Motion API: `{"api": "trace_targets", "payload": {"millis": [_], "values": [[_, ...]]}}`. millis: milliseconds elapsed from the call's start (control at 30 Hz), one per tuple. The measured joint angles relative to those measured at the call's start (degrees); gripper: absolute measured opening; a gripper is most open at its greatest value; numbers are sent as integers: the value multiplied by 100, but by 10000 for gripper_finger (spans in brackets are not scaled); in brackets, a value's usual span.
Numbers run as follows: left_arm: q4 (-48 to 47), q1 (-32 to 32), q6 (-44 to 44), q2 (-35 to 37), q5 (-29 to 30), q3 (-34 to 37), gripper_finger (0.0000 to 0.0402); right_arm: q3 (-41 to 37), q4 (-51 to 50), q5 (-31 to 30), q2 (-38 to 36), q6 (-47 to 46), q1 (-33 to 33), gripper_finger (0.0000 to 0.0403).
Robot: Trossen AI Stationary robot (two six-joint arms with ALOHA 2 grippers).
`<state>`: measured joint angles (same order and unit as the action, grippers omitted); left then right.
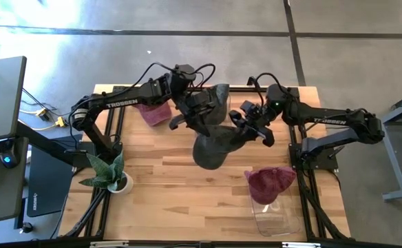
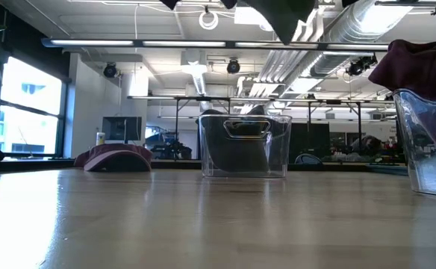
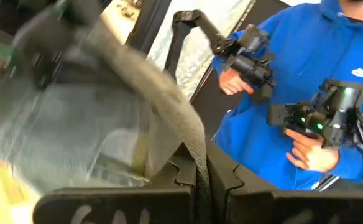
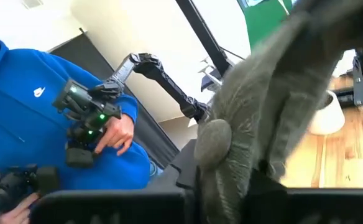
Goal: Pick & Place hat
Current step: Put the black cap into the top transparent bin
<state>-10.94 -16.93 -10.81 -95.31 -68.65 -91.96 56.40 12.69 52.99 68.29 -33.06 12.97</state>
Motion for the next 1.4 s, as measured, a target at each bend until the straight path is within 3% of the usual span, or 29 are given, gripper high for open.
{"api": "trace_targets", "payload": {"millis": [133, 367, 533, 700, 800, 1000, 1200, 1400], "values": [[-432, -185, -1, 0, -30, -2, 1, 188, 20, -27, 2, -59, 1, 18], [-1720, -1085, -25, 6, -474, -17, 1, 455, -373, -269, 39, 203, 311, 16], [-2520, -1795, 148, 360, -182, -9, 1, 476, -638, -391, 28, 412, 602, 4], [-2435, -2000, 177, 581, 322, 0, 1, 478, -581, -561, 95, 570, 664, 5], [-2207, -1998, 165, 723, 218, 0, 1, 483, -458, -489, 199, 630, 658, 4], [-1297, -1289, 453, 748, 28, 4, 5, 483, -165, -256, 363, 515, 635, 3], [-214, -790, 39, 615, 165, 2, 79, 483, -168, -435, 363, 507, 643, 2], [-72, -1100, -146, 586, -102, 2, 180, 483, -168, -628, 361, 750, 701, 2]]}}
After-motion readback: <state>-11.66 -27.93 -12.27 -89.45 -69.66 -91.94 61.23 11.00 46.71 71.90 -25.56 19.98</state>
